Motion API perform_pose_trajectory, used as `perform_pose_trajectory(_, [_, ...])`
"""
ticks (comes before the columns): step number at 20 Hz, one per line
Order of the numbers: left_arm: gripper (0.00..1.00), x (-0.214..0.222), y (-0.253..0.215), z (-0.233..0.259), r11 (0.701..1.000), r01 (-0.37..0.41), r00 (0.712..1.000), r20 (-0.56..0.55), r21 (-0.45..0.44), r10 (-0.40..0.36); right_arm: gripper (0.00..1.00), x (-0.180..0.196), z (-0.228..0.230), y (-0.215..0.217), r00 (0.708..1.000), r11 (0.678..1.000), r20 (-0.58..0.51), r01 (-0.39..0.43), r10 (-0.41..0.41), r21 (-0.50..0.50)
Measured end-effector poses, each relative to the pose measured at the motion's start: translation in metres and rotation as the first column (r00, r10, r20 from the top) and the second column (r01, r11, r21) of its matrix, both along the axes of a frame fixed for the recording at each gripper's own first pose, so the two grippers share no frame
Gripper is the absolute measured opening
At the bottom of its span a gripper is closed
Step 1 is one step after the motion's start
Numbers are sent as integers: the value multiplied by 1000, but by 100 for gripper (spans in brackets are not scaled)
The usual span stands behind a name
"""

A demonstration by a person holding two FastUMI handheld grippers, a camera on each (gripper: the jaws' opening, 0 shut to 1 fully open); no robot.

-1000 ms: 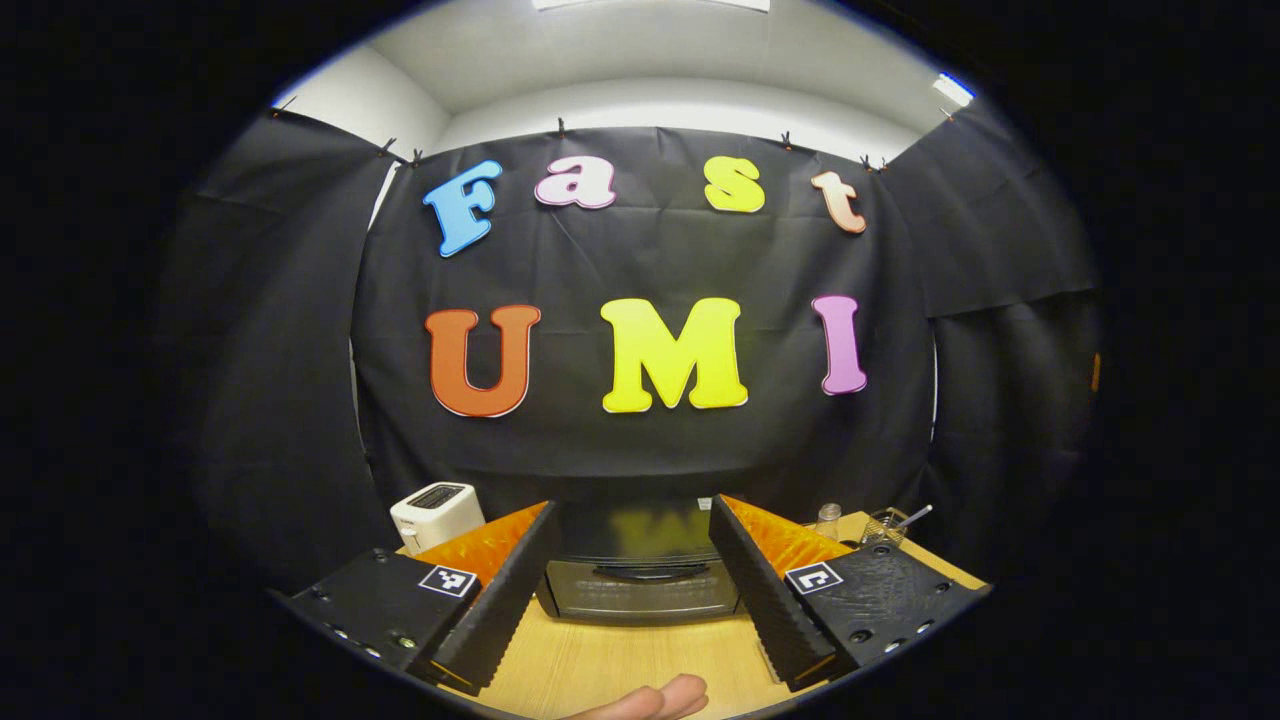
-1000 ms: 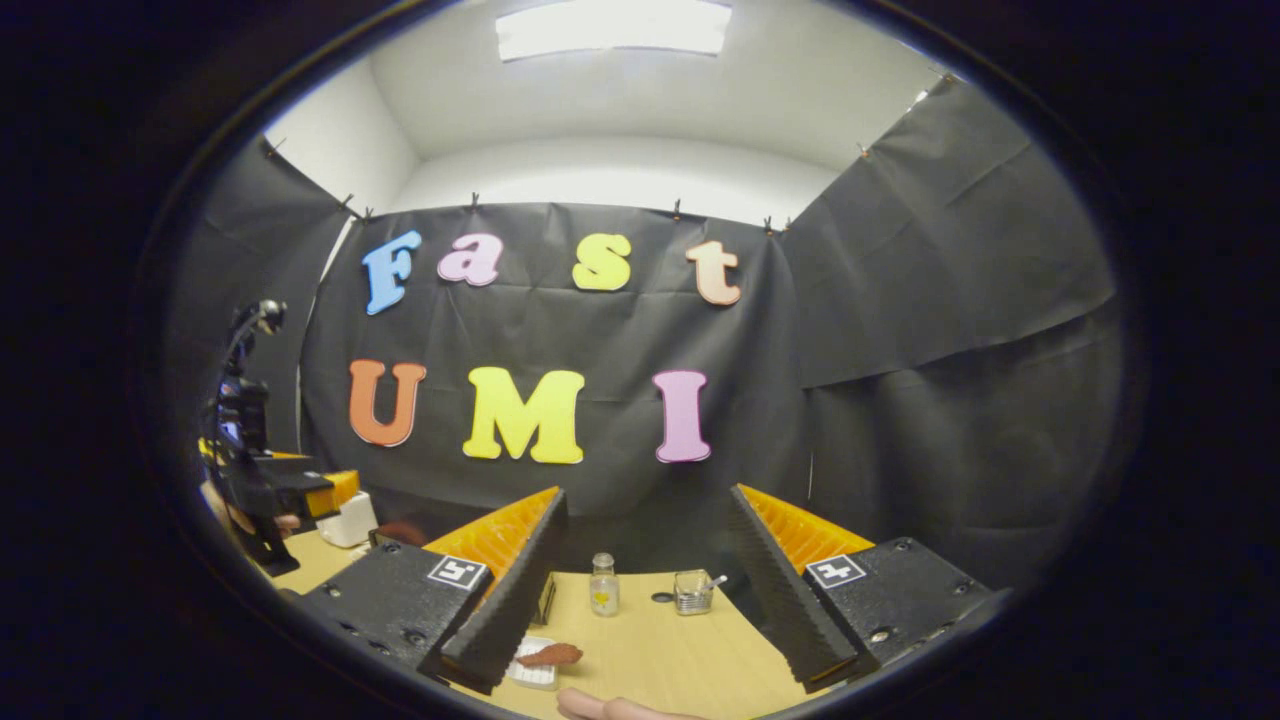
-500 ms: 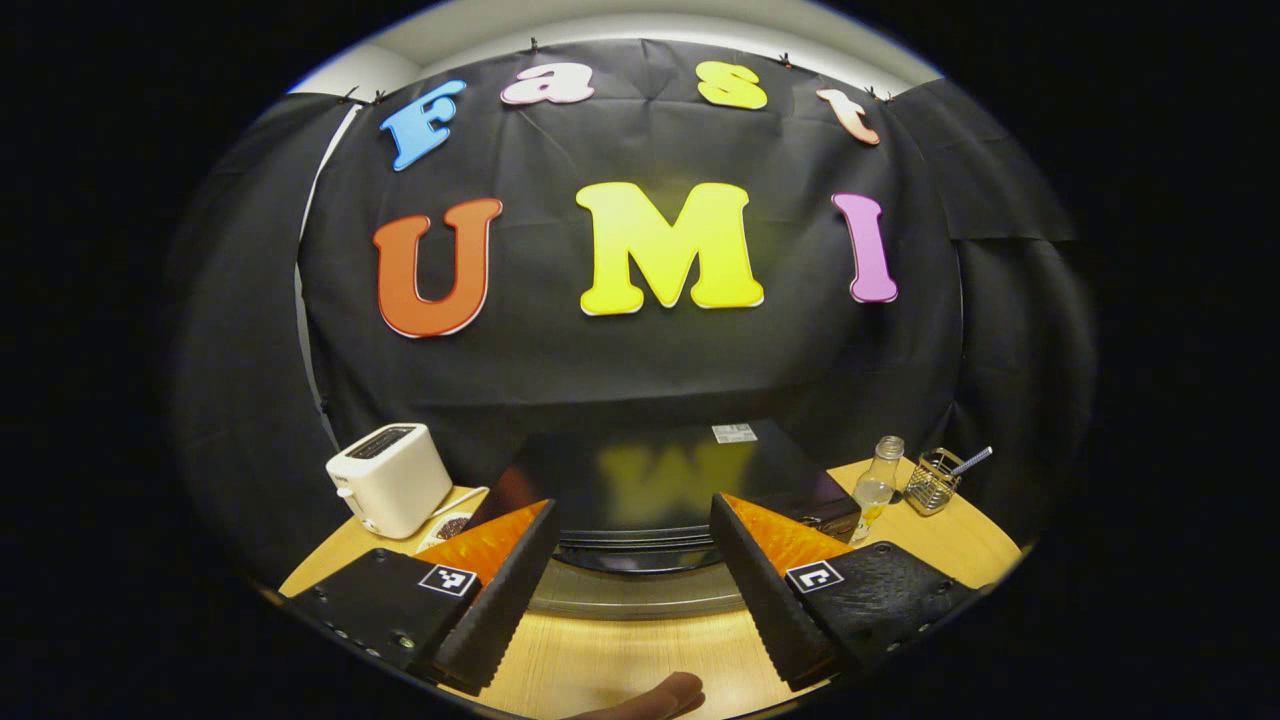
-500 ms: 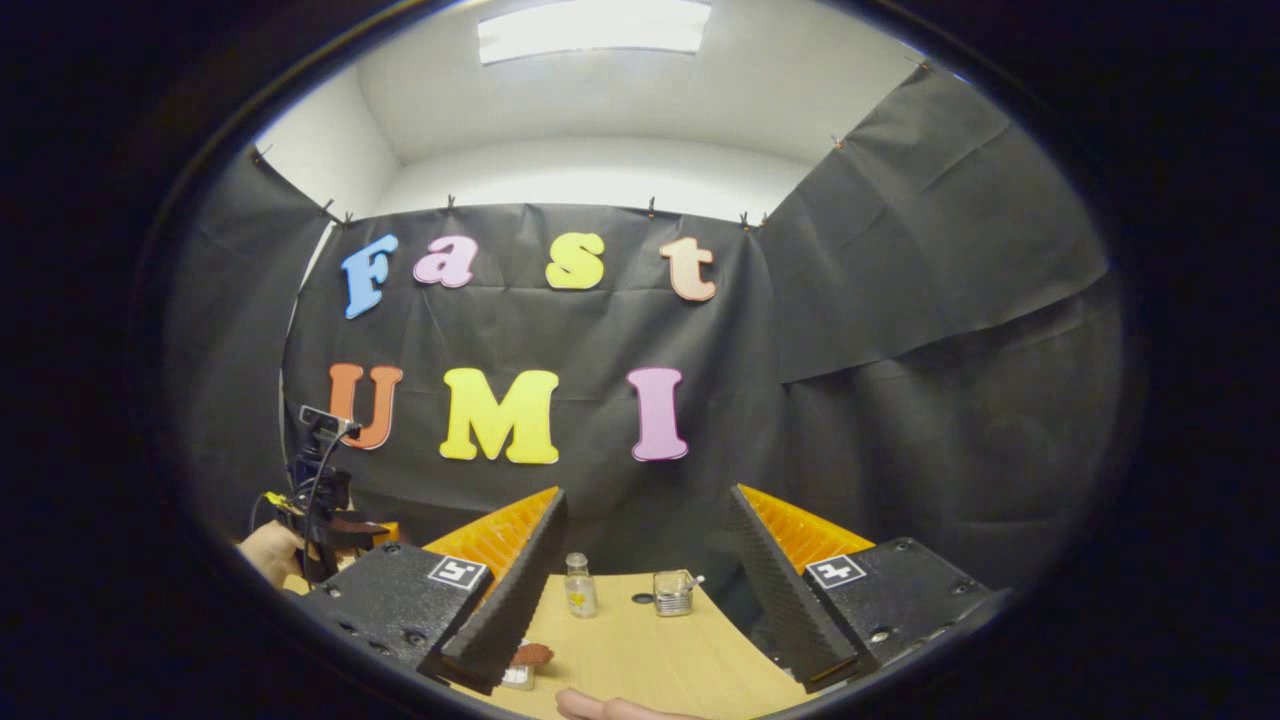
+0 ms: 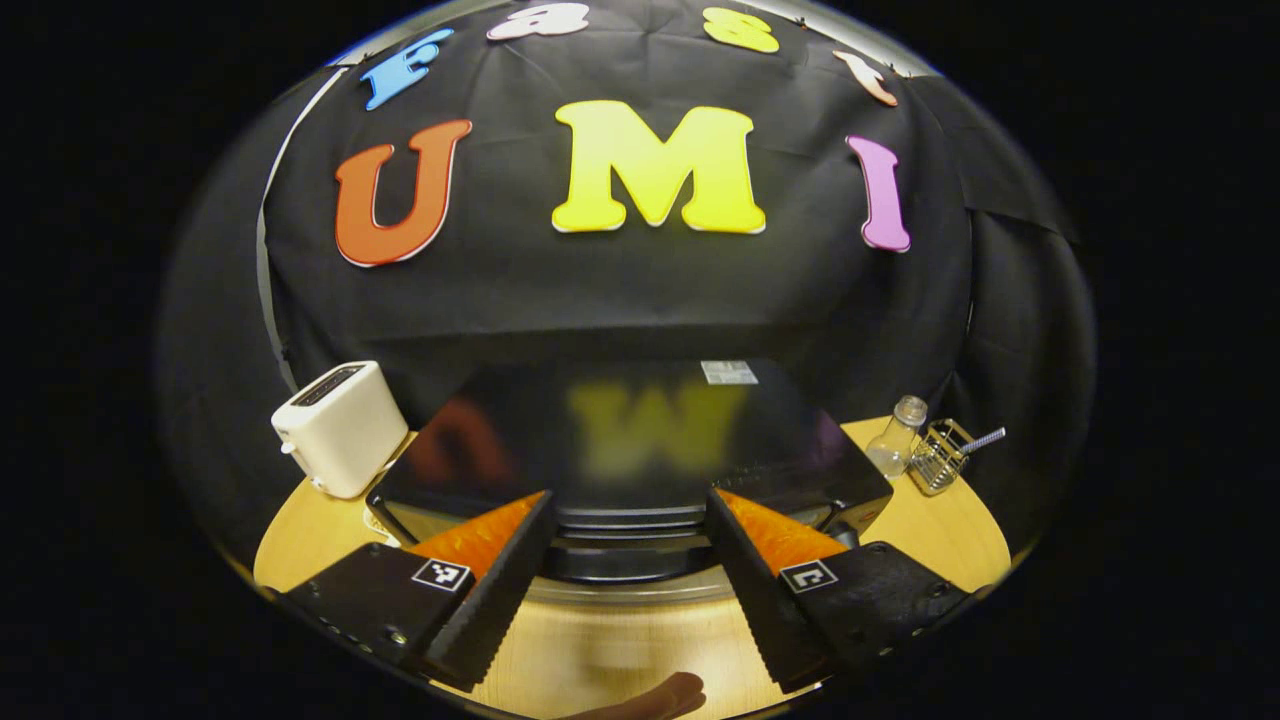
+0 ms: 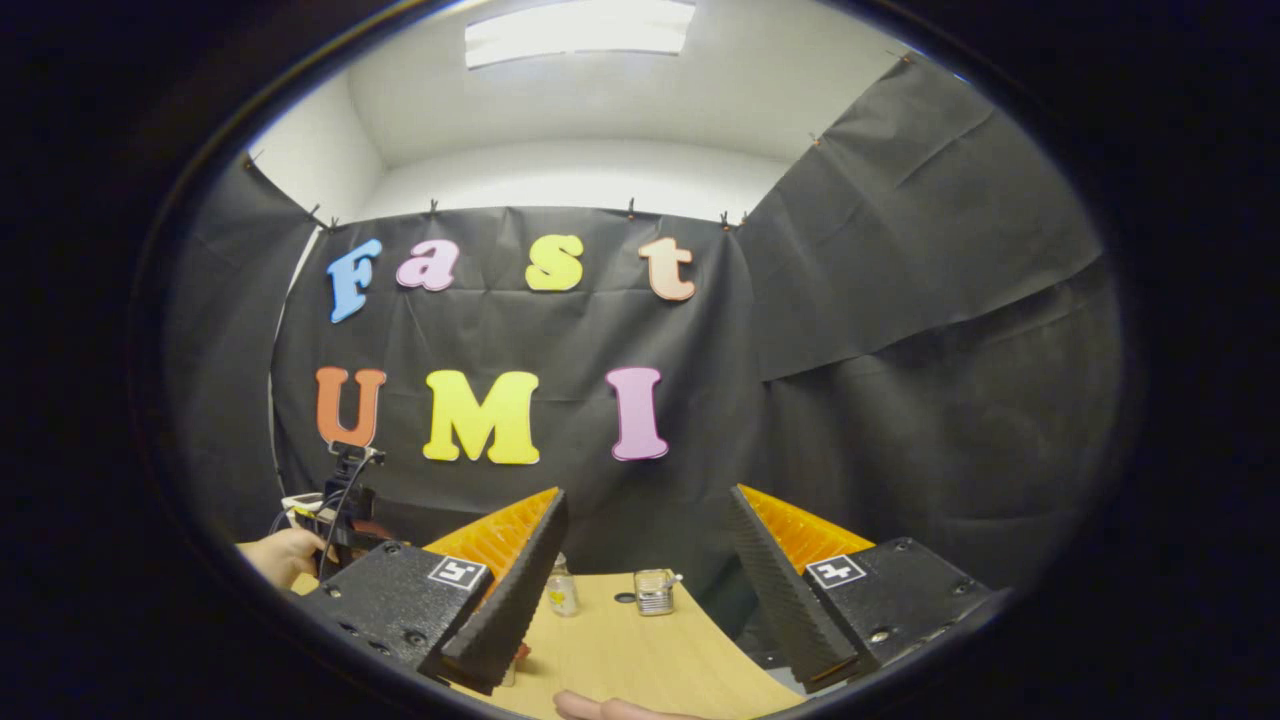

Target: Open the electric oven with the left hand, put the food in, and close the electric oven.

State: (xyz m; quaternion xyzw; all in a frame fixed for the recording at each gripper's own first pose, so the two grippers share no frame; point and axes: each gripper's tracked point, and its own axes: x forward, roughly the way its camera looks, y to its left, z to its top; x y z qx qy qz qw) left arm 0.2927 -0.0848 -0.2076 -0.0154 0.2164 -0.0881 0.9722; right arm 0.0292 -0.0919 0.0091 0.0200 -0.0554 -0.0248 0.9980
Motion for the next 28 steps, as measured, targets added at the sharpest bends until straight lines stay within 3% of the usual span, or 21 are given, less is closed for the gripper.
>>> perform_pose_trajectory(1, [86, -1, 0, -3, 1000, 2, 1000, -22, 1, -2, 96, -2, 1, -1, 1000, 1000, -1, 0, 0, 7])
perform_pose_trajectory(2, [96, -1, 0, 0, 1000, 2, 1000, 0, -3, -2, 96, -3, 1, 0, 1000, 1000, -3, -3, 3, 15])
perform_pose_trajectory(4, [96, -6, 0, 0, 1000, 1, 1000, -2, -9, -1, 100, -9, 1, 2, 1000, 1000, -9, -12, 12, 25])
perform_pose_trajectory(14, [96, -69, 6, -14, 1000, 17, 1000, 6, -6, -17, 96, -41, 9, 14, 999, 999, -6, -37, 37, 9])
perform_pose_trajectory(20, [96, -114, 3, -59, 999, 31, 997, -72, -21, -32, 96, -55, 11, 18, 999, 999, -3, -38, 38, -6])
perform_pose_trajectory(28, [96, -132, 4, -103, 999, 39, 989, -142, -4, -39, 96, -64, 11, 20, 1000, 999, 2, -24, 24, -27])
